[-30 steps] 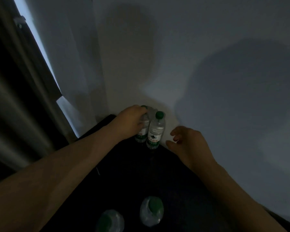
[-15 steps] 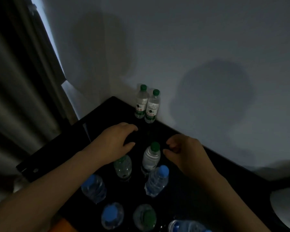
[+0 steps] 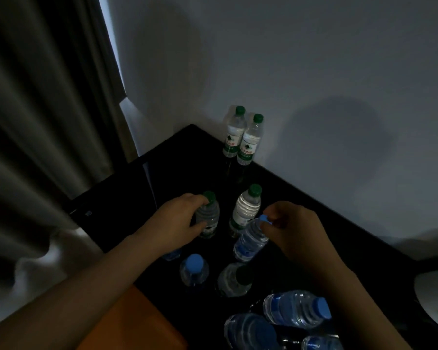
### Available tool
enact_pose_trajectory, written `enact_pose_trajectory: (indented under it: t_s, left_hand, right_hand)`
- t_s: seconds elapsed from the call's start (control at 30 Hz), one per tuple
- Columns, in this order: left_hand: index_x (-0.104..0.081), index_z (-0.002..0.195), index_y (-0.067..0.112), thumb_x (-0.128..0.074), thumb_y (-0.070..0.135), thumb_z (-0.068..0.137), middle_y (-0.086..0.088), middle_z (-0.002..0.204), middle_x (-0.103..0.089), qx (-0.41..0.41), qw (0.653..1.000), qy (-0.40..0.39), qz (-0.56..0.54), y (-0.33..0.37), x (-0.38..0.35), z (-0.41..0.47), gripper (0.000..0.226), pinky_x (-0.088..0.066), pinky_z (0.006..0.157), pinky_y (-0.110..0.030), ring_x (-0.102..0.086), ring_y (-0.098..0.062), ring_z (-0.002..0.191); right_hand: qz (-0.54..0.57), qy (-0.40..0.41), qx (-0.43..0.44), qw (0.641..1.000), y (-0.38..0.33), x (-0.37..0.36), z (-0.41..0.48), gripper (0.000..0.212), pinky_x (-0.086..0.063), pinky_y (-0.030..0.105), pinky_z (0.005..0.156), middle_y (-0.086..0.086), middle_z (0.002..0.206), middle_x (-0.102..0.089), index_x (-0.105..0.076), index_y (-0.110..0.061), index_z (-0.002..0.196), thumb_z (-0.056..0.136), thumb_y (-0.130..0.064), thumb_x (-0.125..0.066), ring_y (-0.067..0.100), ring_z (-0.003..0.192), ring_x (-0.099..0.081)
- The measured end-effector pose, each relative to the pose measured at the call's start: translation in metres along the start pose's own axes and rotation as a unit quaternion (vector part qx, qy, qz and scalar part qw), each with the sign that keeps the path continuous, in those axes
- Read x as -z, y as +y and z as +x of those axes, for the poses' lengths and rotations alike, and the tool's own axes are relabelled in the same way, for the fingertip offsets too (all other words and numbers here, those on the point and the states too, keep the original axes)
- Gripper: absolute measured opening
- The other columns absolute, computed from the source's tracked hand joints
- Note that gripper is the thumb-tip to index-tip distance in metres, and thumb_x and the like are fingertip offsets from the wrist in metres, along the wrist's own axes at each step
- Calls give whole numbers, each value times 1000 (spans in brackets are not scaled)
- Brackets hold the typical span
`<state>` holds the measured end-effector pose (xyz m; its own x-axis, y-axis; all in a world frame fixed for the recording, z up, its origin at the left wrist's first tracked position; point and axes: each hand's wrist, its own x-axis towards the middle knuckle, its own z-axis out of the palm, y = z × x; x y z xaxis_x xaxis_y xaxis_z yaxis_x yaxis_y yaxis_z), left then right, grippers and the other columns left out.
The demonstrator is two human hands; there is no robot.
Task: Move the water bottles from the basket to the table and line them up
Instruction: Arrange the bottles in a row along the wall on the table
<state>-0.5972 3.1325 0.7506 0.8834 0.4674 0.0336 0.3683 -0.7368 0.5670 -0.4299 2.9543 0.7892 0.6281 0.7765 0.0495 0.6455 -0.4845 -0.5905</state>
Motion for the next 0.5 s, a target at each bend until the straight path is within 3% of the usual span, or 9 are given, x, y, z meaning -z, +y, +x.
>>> enact_pose_trajectory:
  t_s: [0.07,0.2,0.33,0.5]
  left_hand:
    - [-46,133,20,-63,28,87,-1,123,-54,14,1000,9,2,-4,-2,-2,50,-37,79,-14,-52,-8,97]
    - [-41,137,19,-63,28,88,-4,128,-52,37,999,13,2,-7,-5,2,55,-44,90,-23,-53,-15,112]
    - [-41,137,18,-63,27,87,-6,129,-51,44,999,9,6,-5,-7,14,56,-45,92,-27,-54,-19,112]
    - [-48,132,15,-66,23,85,-6,122,-50,51,999,15,-8,-4,-11,25,51,-49,92,-35,-56,-20,106]
  right_hand:
    - [-2,-7,1,1000,0,-2,0,13,-50,28,68,-1,79,-66,-67,-14,89,79,-19,-74,12,74,-63]
    - [-14,2,-6,1000,-2,1,16,17,-53,32,71,0,81,-67,-67,-12,93,78,-17,-73,15,76,-64]
    - [-34,18,11,999,0,-2,40,22,-53,35,71,5,83,-68,-68,-7,99,79,-15,-72,22,79,-65]
    - [-81,-12,11,997,14,-16,70,43,-48,32,80,16,110,-64,-59,-4,120,82,-22,-69,28,99,-61]
